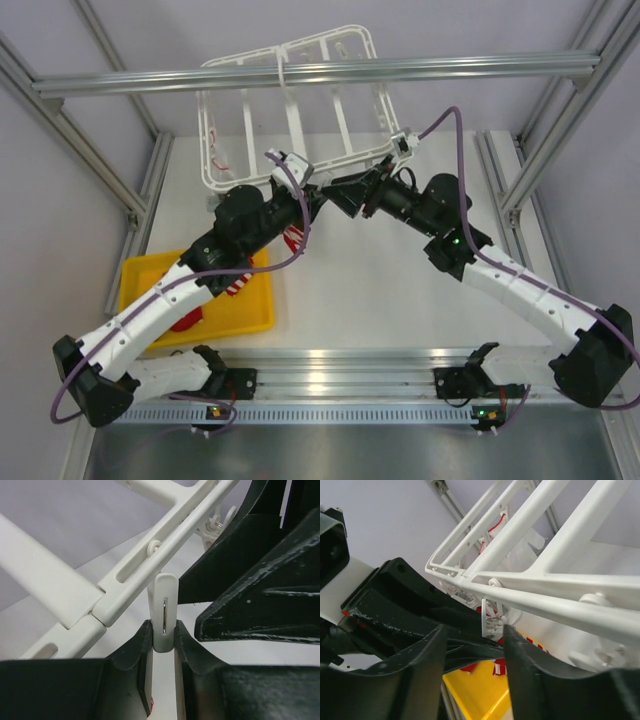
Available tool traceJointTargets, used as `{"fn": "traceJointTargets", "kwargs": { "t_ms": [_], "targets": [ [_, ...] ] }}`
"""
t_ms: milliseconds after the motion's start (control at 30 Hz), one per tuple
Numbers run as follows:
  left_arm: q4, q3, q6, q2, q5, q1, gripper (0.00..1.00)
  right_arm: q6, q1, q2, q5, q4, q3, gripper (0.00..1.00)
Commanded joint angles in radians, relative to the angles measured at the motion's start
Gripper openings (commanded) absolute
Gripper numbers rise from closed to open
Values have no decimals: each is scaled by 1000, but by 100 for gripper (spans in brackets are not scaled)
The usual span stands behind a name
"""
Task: Clip the socks to the hanger
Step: Open the clamp at the hanger.
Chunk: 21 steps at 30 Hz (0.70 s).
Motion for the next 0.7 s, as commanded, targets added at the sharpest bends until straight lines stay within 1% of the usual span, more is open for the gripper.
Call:
{"fn": "traceJointTargets", "kwargs": {
  "t_ms": [0,33,100,267,367,433,533,667],
  "targets": [
    [71,6,-2,-24,49,-2,0,-11,12,-47,46,-14,36,53],
    [66,-2,-27,-30,54,-2,0,-8,10,-56,53,-14,33,58],
    [63,-9,-39,-36,62,-2,0,0,9,-62,61,-17,36,62],
    [95,-46,-55,-69,97,-4,0,37,4,-56,63,-68,65,65],
    [113,-57,-58,-78,126,-2,0,67,-1,-37,67,-80,68,65],
    [115,-57,-58,-79,140,-2,0,86,-2,-25,43,-65,65,62],
    [115,-61,-48,-83,157,-2,0,145,-2,-13,23,-25,61,61],
    [115,-69,-42,-84,166,-2,0,182,-2,-2,3,29,57,61]
  ]
}}
